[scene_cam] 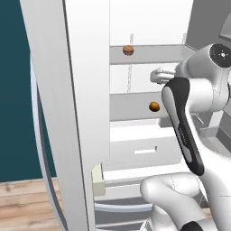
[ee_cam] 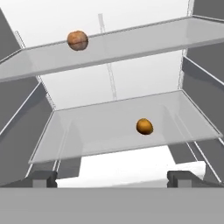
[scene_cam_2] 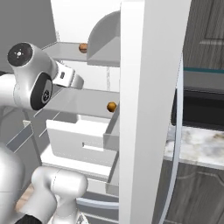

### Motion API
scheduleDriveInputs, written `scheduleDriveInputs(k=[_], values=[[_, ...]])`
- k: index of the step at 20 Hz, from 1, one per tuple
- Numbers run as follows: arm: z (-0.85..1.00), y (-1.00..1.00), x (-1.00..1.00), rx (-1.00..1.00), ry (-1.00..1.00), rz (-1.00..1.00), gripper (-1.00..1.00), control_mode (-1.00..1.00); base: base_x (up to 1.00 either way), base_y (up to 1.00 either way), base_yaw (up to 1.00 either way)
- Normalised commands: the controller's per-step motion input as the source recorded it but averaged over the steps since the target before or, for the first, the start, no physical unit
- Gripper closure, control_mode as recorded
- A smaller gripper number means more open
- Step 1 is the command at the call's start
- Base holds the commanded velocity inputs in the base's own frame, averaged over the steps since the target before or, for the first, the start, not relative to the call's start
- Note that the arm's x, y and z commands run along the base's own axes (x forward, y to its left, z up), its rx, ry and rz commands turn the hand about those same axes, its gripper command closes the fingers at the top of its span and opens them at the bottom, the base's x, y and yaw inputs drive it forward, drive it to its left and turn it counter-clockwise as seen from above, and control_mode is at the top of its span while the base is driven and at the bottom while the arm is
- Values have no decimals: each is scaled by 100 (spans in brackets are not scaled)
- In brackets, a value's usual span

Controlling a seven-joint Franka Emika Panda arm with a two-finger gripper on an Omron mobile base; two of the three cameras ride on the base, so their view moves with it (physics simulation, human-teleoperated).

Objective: Retrieve the tangerine and mango from the fridge and place them into the bowl on the dining table.

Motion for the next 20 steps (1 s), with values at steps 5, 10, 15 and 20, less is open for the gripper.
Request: scheduleDriveInputs(k=[5, 10, 15, 20], values=[[31, 0, 34, 0, 0, 10, -100, -100, 0, 0, 0], [26, 3, 29, -3, -3, 7, -100, -100, 0, 0, 0], [4, 10, 45, -5, -8, 1, -100, -100, 0, 0, 0], [1, 10, 42, -8, -8, 0, -100, -100, 0, 0, 0]])
